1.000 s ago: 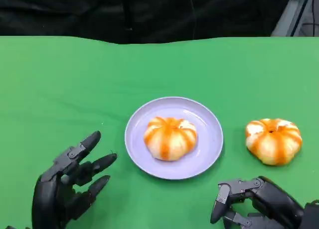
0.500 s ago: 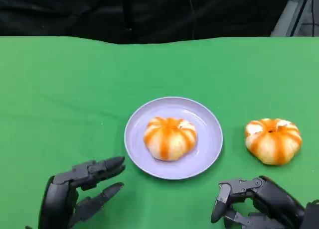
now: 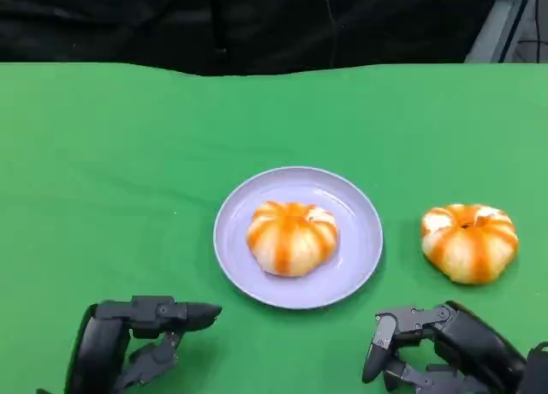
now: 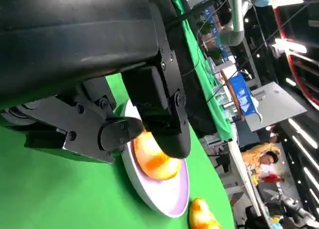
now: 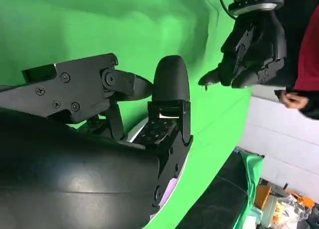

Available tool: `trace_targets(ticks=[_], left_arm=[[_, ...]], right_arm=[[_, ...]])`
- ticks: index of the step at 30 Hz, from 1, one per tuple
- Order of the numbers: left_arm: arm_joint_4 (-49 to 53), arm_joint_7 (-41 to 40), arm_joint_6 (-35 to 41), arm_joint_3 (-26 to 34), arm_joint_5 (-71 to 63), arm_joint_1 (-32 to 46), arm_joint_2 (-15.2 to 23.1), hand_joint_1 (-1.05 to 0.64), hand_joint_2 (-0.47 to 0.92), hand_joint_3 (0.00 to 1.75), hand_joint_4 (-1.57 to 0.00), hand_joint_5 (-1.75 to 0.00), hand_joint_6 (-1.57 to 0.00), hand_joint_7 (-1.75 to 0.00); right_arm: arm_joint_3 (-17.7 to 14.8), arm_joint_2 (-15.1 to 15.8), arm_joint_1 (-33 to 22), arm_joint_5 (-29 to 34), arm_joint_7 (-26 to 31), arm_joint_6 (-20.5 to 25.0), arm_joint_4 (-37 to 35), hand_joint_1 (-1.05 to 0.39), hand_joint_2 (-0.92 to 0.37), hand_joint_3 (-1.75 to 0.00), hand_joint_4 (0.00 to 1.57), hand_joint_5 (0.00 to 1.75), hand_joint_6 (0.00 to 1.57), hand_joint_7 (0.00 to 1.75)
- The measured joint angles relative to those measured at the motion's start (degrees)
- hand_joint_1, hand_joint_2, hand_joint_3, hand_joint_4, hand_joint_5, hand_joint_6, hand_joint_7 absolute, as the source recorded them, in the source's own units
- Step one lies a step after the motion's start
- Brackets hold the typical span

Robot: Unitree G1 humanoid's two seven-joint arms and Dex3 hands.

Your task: Grasp the bread from the table and place it into the plate.

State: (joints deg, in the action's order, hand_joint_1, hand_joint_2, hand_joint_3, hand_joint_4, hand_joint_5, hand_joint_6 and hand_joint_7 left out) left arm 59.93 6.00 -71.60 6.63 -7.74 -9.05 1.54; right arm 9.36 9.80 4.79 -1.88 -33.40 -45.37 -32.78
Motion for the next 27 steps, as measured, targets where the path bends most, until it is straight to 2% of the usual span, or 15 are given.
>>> trace_targets(ticks=[1, 4, 14, 27], left_arm=[[0.04, -0.30, 0.00, -0.28, -0.11, 0.00, 0.07, 0.07, 0.60, 0.99, -1.04, -1.03, -1.18, -0.73], [0.04, -1.29, 0.00, -0.67, -0.37, 0.00, 0.28, 0.07, 0.58, 1.01, -0.99, -1.19, -1.07, -0.98], [0.04, -3.11, -1.06, -1.97, -1.47, 0.31, 1.01, 0.04, 0.54, 1.05, -0.92, -1.36, -0.97, -1.17], [1.05, -3.69, -1.98, -2.52, -1.45, 0.66, 1.22, 0.01, 0.50, 1.12, -0.87, -1.46, -0.93, -1.22]], right_arm=[[0.00, 0.00, 0.00, 0.00, 0.00, 0.00, 0.00, -0.06, -0.91, -0.49, 0.70, 1.60, 0.79, 1.07], [0.00, 0.00, -0.01, 0.00, 0.01, 0.07, 0.14, -0.06, -0.90, -0.50, 0.71, 1.60, 0.79, 1.08], [0.00, 0.00, -0.01, 0.00, 0.16, 0.11, 0.42, -0.06, -0.89, -0.53, 0.71, 1.60, 0.79, 1.09], [-0.02, 0.00, -0.01, 0.00, 0.25, 0.15, -0.14, -0.04, -0.88, -0.54, 0.71, 1.59, 0.79, 1.08]])
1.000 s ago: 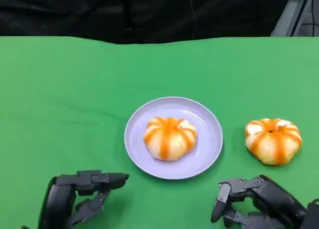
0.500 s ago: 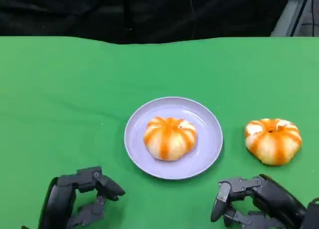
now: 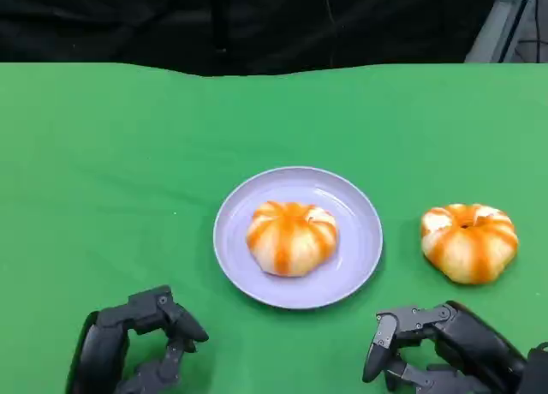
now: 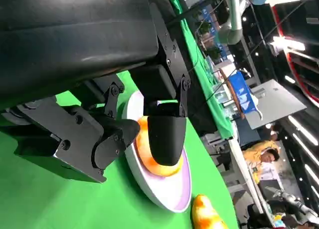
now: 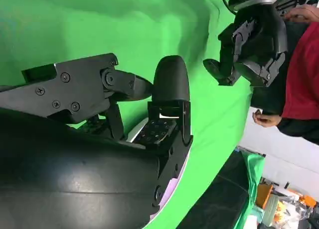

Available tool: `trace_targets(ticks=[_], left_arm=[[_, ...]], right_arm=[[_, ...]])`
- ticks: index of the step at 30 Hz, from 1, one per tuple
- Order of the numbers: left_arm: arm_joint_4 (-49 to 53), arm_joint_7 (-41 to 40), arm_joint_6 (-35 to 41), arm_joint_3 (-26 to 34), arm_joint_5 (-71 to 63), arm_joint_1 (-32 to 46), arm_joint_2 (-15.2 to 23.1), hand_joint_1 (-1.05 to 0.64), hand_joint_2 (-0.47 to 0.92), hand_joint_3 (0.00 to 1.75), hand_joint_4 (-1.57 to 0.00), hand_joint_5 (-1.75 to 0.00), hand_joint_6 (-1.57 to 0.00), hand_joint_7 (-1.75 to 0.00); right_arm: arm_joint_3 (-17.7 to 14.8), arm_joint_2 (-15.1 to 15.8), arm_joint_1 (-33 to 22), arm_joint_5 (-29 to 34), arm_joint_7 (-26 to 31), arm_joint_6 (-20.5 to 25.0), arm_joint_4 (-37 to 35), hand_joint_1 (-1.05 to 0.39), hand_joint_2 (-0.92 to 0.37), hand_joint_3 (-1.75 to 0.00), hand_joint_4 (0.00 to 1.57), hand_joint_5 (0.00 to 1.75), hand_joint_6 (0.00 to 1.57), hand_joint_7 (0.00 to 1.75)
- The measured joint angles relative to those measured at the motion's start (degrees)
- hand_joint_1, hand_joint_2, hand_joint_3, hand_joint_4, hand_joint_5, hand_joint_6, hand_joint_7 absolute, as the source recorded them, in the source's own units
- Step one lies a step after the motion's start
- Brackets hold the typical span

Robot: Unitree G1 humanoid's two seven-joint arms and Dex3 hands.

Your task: Grasp the bread from the table and place it into the plate.

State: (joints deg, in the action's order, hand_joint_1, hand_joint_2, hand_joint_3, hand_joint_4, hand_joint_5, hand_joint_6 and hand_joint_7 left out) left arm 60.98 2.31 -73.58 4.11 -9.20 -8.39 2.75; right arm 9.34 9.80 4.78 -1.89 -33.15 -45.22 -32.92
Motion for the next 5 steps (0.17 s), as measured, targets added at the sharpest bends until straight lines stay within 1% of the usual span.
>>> trace_targets(ticks=[5], left_arm=[[0.35, -0.15, -0.07, -0.17, -0.01, 0.00, 0.19, 0.00, 0.50, 1.12, -0.86, -1.47, -0.93, -1.23]], right_arm=[[-0.03, 0.00, 0.00, 0.00, 0.18, 0.00, 0.02, -0.04, -0.89, -0.54, 0.71, 1.59, 0.80, 1.08]])
